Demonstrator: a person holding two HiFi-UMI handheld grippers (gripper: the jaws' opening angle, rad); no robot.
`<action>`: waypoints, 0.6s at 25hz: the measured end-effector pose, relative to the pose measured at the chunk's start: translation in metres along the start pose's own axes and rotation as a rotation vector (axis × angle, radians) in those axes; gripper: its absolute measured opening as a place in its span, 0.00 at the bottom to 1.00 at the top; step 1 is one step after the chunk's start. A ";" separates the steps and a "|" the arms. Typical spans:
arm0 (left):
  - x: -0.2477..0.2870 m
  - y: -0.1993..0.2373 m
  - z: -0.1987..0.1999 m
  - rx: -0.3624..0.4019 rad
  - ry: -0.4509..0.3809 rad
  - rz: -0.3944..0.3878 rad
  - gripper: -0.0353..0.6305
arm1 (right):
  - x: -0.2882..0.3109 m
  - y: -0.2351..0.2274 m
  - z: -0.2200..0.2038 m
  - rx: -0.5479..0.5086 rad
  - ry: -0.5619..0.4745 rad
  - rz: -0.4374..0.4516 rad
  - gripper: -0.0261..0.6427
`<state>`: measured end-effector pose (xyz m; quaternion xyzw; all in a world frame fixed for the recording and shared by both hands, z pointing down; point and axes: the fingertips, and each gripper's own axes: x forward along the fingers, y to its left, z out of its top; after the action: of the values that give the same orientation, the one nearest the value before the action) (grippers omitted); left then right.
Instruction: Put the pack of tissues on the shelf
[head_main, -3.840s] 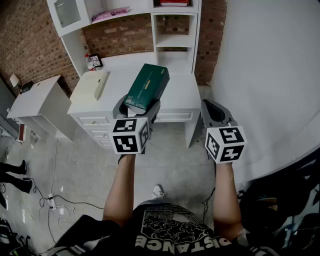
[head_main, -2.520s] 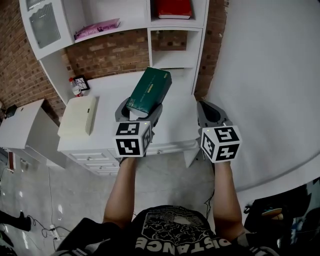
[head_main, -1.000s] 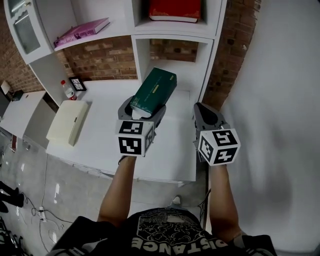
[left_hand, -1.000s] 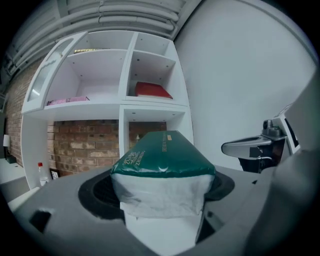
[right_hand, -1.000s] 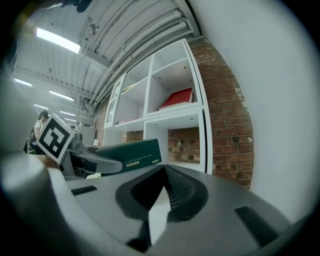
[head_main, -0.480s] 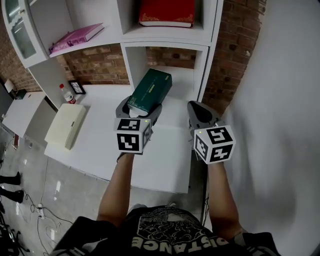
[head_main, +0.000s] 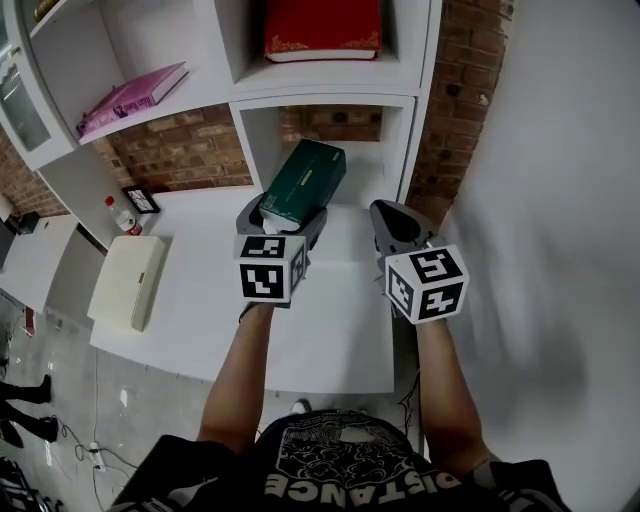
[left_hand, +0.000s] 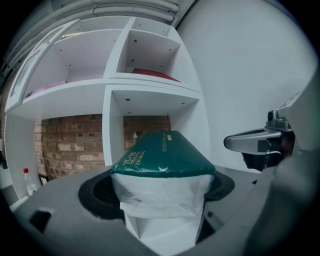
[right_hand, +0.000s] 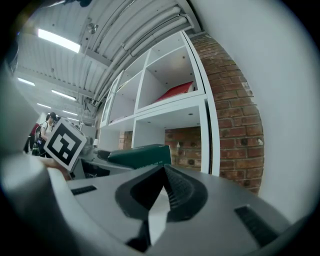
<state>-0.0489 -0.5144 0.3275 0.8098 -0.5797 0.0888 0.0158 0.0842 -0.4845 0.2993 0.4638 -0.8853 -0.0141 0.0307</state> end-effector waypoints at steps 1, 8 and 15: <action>0.004 0.001 0.001 -0.004 -0.002 -0.008 0.73 | 0.002 0.000 0.002 -0.004 -0.001 -0.007 0.03; 0.033 -0.006 0.005 -0.002 0.003 -0.073 0.73 | 0.011 0.002 0.006 -0.036 0.005 -0.043 0.03; 0.065 -0.006 0.010 0.027 0.035 -0.104 0.73 | 0.008 -0.008 -0.003 -0.022 0.028 -0.097 0.04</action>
<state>-0.0220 -0.5752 0.3286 0.8374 -0.5351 0.1098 0.0199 0.0870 -0.4957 0.3024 0.5059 -0.8611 -0.0188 0.0477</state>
